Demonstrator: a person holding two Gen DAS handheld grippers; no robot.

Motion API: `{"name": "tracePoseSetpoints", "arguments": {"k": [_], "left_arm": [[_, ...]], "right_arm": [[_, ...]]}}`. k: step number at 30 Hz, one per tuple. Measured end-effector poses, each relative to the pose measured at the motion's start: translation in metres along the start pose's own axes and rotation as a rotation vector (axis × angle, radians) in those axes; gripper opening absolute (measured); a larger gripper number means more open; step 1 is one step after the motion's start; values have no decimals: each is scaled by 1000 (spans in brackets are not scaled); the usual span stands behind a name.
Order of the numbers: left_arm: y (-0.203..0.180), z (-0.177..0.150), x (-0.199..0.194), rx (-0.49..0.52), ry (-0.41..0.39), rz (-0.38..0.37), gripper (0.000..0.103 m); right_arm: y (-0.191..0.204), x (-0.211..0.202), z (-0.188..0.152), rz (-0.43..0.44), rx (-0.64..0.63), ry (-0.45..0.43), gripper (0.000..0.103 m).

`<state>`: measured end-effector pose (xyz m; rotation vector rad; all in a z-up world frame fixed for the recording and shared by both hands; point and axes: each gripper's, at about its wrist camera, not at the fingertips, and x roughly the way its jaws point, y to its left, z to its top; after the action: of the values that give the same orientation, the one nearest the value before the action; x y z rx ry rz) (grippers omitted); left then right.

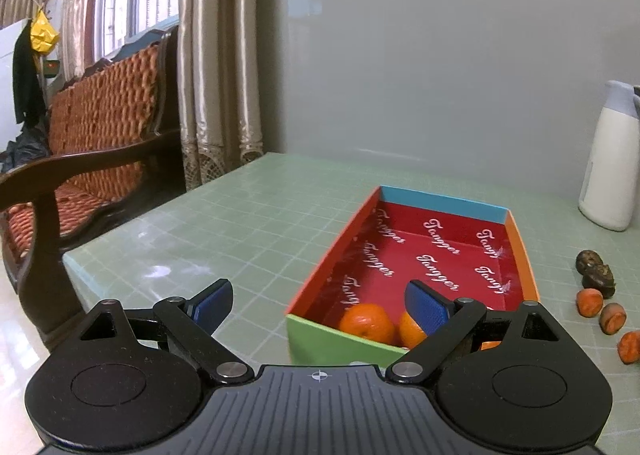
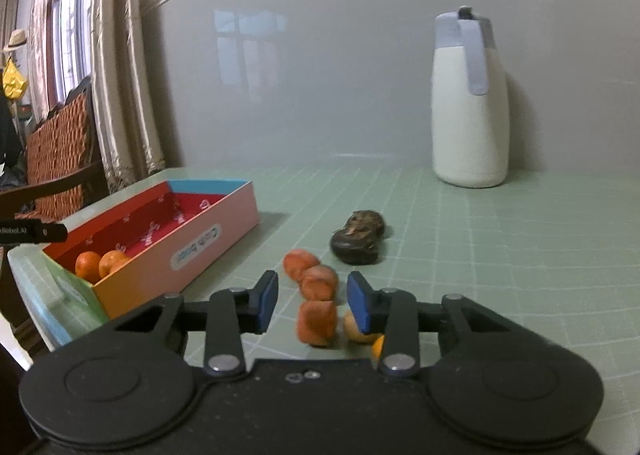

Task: Organize fruits
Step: 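Grasp an orange carrot piece with the right gripper and lift it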

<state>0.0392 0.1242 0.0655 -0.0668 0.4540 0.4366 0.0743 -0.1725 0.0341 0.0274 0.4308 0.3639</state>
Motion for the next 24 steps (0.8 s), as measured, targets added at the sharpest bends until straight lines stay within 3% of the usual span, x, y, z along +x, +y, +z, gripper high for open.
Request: {"name": "tracePoseSetpoints", "arguments": {"k": [14,20,24], "left_arm": [[24,-6,-3,-35,15,27,92],[32,-8,-6,-47,18,34,92],[37,-10,-6,-56,24,41,92]], "right_arm": [[7,22,-9,-49,-10,85,33],[7,27,-11,-67,5,95,22],[10,30,-11,-61,-1,97,22]]}}
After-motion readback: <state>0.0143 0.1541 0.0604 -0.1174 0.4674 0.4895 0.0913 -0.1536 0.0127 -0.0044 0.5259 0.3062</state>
